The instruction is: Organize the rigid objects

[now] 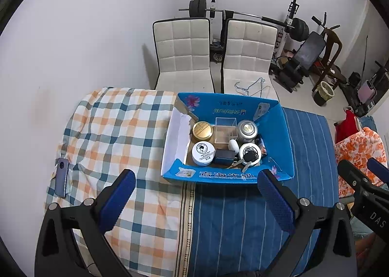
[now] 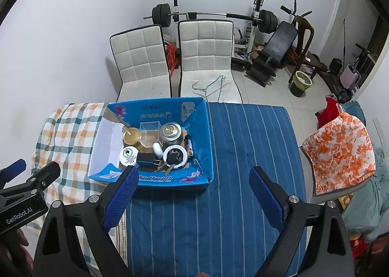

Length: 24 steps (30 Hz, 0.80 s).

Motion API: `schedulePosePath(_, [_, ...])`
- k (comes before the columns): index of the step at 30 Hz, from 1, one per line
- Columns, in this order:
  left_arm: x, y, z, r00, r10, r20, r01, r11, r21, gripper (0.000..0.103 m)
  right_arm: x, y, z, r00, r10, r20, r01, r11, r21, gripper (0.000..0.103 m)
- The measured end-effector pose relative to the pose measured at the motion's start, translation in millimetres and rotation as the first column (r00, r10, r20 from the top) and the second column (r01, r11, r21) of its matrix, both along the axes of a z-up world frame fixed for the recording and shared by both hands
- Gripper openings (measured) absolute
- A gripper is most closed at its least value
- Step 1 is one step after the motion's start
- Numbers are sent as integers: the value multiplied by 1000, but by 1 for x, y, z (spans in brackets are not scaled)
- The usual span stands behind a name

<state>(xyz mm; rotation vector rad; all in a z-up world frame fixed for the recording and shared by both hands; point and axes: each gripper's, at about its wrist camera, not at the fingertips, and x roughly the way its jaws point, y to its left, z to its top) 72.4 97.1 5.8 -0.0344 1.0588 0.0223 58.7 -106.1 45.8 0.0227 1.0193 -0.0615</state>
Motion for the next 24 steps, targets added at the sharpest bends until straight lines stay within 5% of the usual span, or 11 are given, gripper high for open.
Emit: schedulePosePath(24, [-5,1,0,1000,2,10,-2,1000,5,103,-9,5,8,1000,10,20,-10,1000,-14,94])
